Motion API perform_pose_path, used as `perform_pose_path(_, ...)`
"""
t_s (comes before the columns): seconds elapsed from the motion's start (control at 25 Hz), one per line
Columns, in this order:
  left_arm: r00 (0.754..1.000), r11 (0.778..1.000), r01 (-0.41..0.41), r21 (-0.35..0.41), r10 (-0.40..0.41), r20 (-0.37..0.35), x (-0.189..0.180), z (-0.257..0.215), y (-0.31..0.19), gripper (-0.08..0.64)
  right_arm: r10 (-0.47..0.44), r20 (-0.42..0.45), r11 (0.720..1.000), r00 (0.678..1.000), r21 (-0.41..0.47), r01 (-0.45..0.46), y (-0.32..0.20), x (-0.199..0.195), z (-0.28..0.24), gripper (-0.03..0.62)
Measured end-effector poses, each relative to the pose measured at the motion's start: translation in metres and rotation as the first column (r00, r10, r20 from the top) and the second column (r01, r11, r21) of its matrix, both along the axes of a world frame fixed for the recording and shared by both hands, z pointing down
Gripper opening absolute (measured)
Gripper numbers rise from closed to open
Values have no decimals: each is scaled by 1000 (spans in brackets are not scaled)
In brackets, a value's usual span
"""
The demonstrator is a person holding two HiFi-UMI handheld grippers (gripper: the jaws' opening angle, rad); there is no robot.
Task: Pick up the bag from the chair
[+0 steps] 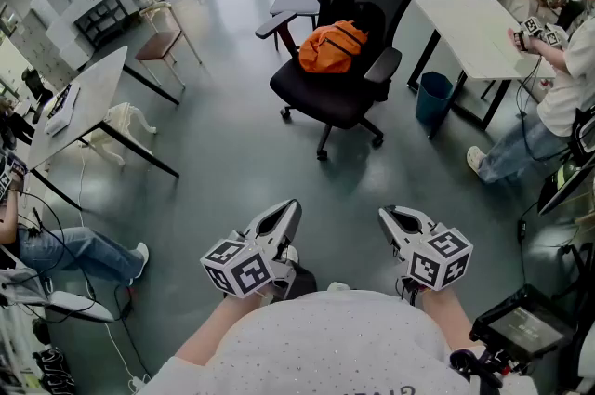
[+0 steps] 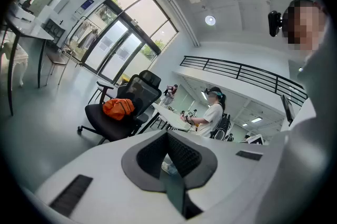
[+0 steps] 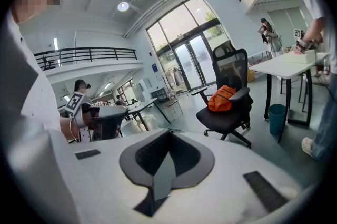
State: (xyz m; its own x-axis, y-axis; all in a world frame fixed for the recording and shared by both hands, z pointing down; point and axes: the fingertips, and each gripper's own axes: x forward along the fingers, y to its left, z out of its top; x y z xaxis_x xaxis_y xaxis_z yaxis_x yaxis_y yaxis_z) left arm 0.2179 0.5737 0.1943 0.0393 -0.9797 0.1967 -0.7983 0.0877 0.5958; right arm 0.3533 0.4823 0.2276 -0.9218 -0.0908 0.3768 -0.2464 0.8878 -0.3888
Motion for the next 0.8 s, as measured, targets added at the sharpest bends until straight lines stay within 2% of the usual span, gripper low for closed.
perform_pose_path(0.36, 1000, 1000, 18, -5, -18, 8, -8, -3, 4, 2, -8, -11, 1000, 1000, -3, 8, 3, -5, 0, 2)
perform_pose_path(0.48, 999, 1000, 25, -2, -25, 38, -13, -2, 4, 2, 12, -27, 1000, 1000, -18, -13, -4, -8, 7, 2)
perform_pose_path(0.6, 997, 998, 58, 24, -59, 52, -28, 3, 2, 1, 30, -23, 997, 999, -75, -32, -13, -17, 21, 2)
perform_pose_path(0.8, 998, 997, 39, 69, -41, 41, -55, 9, -11, 0, 26, 116, 972, 993, -236, 3, -20, -51, 13, 3)
